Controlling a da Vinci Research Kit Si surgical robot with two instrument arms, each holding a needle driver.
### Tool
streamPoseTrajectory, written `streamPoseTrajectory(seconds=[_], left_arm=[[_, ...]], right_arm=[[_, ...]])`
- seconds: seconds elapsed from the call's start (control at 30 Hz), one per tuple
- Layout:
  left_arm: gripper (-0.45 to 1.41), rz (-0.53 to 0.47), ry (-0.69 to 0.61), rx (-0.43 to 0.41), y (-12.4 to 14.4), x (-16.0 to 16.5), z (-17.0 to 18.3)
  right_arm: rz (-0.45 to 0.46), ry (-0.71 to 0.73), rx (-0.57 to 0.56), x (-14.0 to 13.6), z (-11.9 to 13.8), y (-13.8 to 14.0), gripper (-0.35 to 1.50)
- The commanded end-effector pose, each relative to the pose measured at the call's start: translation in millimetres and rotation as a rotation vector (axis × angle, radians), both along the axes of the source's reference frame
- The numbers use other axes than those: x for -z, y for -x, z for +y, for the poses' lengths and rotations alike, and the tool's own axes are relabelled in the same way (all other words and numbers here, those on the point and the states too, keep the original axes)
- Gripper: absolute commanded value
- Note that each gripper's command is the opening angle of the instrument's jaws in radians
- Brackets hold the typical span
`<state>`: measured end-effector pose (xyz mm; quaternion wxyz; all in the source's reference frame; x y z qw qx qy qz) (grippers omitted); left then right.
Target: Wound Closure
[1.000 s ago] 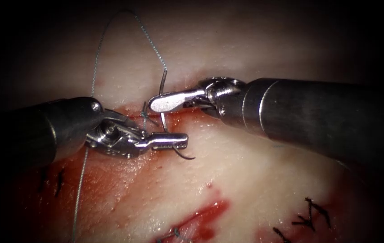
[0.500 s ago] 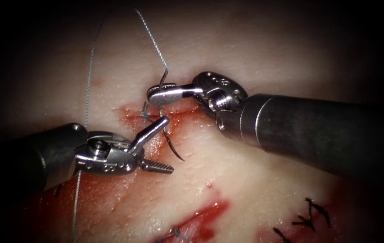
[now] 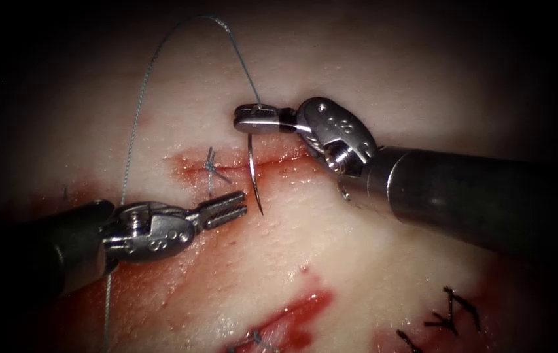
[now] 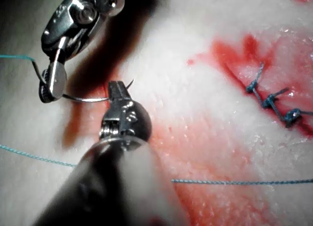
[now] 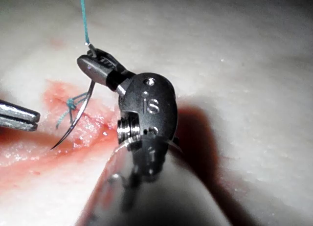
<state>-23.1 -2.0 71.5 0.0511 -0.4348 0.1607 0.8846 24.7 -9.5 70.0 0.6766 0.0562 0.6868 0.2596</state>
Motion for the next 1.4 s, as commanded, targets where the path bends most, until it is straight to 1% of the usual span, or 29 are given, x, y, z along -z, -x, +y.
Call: streamPoseTrajectory(seconds=[0.03,0.2,0.33,0.4,0.43,0.67,0.77,0.83,0.9,0.97,1.0,1.03,1.2,1.33,1.4], left_arm=[[-0.16,-0.003,-0.017,0.022,0.5,-0.7,0.9],[-0.18,0.012,-0.094,0.141,0.7,-2.6,2.0],[-0.28,0.055,-0.107,0.182,1.0,-4.1,2.2],[-0.42,0.073,-0.138,0.176,0.9,-4.8,2.1],[-0.45,0.092,-0.156,0.165,0.9,-5.2,1.9],[-0.45,0.194,-0.225,0.13,1.0,-7.7,0.5],[-0.45,0.233,-0.252,0.128,1.0,-8.8,0.0],[-0.45,0.258,-0.263,0.123,1.2,-9.4,-0.1],[-0.45,0.272,-0.275,0.13,1.5,-9.8,-0.2],[-0.35,0.28,-0.292,0.127,2.0,-10.6,0.2],[-0.35,0.285,-0.293,0.131,2.1,-11.0,0.5],[-0.4,0.29,-0.294,0.133,2.2,-11.2,0.7],[-0.42,0.316,-0.313,0.136,2.2,-12.7,1.3],[-0.4,0.342,-0.366,0.128,1.9,-14.5,0.5],[-0.38,0.353,-0.39,0.124,1.8,-15.3,-0.1]], right_arm=[[-0.02,0.066,-0.002,-1.4,0.6,-0.6,-0.35],[-0.011,0.226,-0.017,-2.4,0.7,-1.4,-0.35],[-0.035,0.342,-0.013,-2.5,0.9,-1.7,-0.35],[-0.029,0.386,-0.013,-2.5,1.1,-1.8,-0.35],[-0.033,0.409,-0.009,-2.5,1.1,-1.8,-0.35],[-0.048,0.51,-0.004,-2.9,1.9,-1.5,-0.35],[-0.048,0.566,-0.013,-3.5,2.4,-1.5,-0.35],[-0.047,0.575,-0.016,-3.6,2.5,-1.5,-0.35],[-0.047,0.584,-0.023,-3.9,2.6,-1.6,-0.35],[-0.046,0.595,-0.027,-4.1,2.7,-1.6,-0.35],[-0.045,0.599,-0.028,-4.1,2.7,-1.6,-0.35],[-0.045,0.601,-0.031,-4.1,2.7,-1.7,-0.35],[-0.038,0.626,-0.029,-4.0,2.6,-1.8,-0.35],[-0.021,0.677,-0.032,-4.2,2.7,-1.9,-0.35],[0.01,0.736,-0.032,-4.0,2.7,-2.1,-0.35]])
